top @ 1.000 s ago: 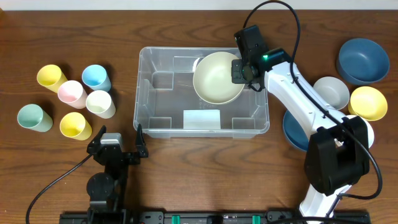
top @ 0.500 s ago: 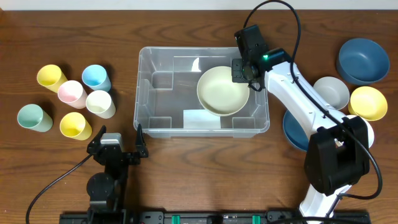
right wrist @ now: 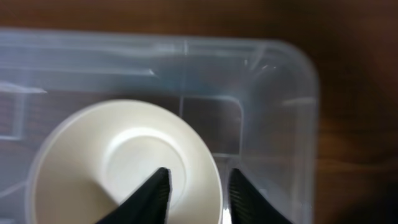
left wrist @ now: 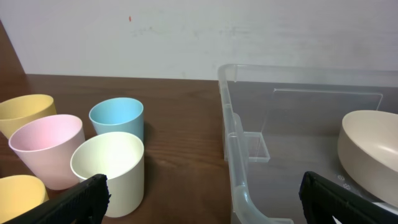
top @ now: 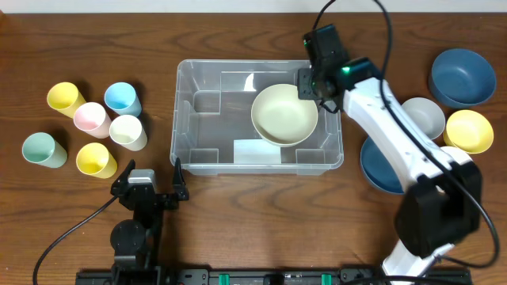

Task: Pack container
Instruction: 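Move the right gripper to the dark-blue bowl at back right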

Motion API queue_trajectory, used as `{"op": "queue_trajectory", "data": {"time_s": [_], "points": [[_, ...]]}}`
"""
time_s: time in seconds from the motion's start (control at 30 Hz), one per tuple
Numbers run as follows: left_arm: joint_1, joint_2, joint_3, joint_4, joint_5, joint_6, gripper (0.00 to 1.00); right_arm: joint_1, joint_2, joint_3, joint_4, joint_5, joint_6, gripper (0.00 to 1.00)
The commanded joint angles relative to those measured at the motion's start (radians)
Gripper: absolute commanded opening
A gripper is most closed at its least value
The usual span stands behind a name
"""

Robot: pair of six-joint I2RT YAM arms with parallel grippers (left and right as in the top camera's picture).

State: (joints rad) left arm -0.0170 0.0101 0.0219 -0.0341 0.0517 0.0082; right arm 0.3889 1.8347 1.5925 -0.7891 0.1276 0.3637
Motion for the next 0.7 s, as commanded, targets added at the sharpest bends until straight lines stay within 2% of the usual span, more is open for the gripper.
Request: {"op": "queue_trajectory", "data": {"time_s": [0.0, 0.17, 0.4, 0.67], "points": [[-0.003, -0.006, -0.018, -0.035, -0.011, 0.014, 0.98, -0.052, -0.121, 0.035, -0.003, 0.014, 0.014, 0.39], [-0.003, -0.006, -0.018, -0.035, -0.011, 0.014, 0.98, -0.211, -0.192, 0.035, -0.039, 0.014, 0.023, 0.4], [-0.003, -0.006, -0.018, -0.035, -0.011, 0.014, 0.98, -0.475, -0.168, 0.035, -0.106, 0.01, 0.087, 0.42], [-0.003, -0.006, -0.018, -0.035, -0.011, 0.014, 0.98, -0.694, -0.074, 0.035, -0.072, -0.027, 0.167, 0.56]]}}
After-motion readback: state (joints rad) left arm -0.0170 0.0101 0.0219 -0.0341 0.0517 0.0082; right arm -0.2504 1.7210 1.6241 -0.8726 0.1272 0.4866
